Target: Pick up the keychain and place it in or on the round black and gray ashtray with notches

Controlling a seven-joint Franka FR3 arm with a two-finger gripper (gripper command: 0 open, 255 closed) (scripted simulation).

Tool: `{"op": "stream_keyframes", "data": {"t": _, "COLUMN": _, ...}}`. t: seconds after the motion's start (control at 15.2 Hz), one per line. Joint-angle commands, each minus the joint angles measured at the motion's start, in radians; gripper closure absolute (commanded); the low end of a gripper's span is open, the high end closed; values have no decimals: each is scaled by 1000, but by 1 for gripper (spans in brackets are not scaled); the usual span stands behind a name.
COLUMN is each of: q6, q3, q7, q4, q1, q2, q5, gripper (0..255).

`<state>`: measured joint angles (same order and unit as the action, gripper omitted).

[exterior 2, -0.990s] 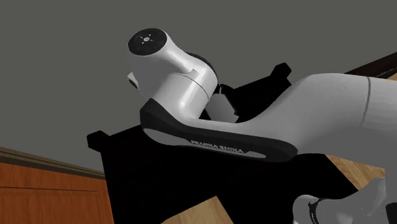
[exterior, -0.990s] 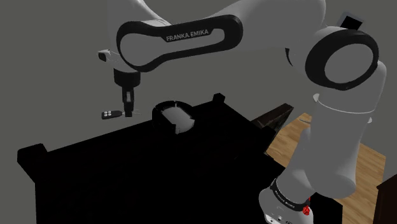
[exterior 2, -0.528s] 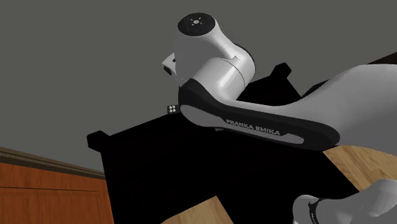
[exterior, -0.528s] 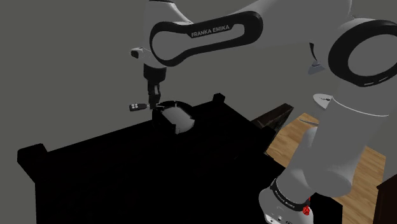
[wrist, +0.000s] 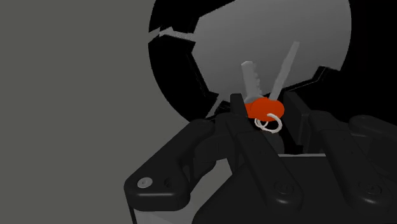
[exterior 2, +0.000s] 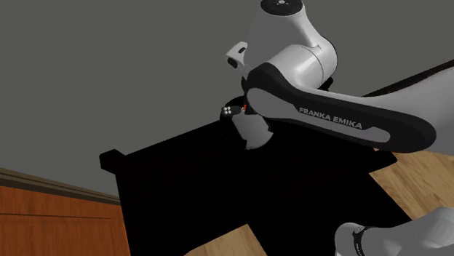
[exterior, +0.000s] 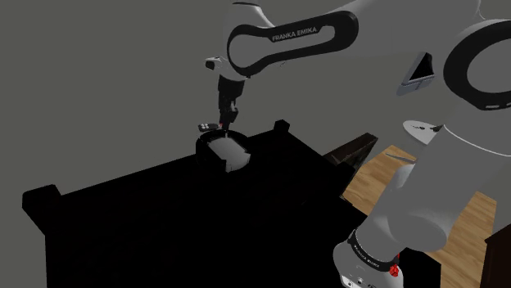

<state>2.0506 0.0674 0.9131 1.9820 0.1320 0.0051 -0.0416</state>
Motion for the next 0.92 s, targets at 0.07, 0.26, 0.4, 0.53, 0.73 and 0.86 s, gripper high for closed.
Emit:
{"op": "stream_keyframes", "data": {"t": 0.07, "q6": 15, "q3": -22, "q7": 49, "q4": 28, "q1": -22, "q2": -11, "q5": -4, "gripper": 255}}
{"op": "stream_keyframes", "data": {"t": 0.26, "q6": 54, "q3": -22, "q7": 50, "q4": 56, "q1": -22, "q2": 0, "q5": -4, "gripper": 255}}
{"op": "stream_keyframes", "data": {"t": 0.4, "q6": 80, "q3": -22, "q7": 51, "q4": 73, "q1": -21, "q2": 9, "q5": -5, "gripper": 255}}
{"op": "stream_keyframes", "data": {"t": 0.53, "q6": 106, "q3": -22, "q7": 52, "q4": 89, "q1": -21, "q2": 19, "q5": -5, "gripper": 255}}
{"op": "stream_keyframes", "data": {"t": 0.73, "q6": 145, "q3": -21, "q7": 53, "q4": 112, "q1": -21, "q2": 34, "q5": -5, "gripper": 255}}
{"op": "stream_keyframes", "data": {"t": 0.86, "q6": 171, "q3": -21, "q7": 54, "q4": 126, "q1": -21, "q2": 46, "q5": -5, "gripper": 255}}
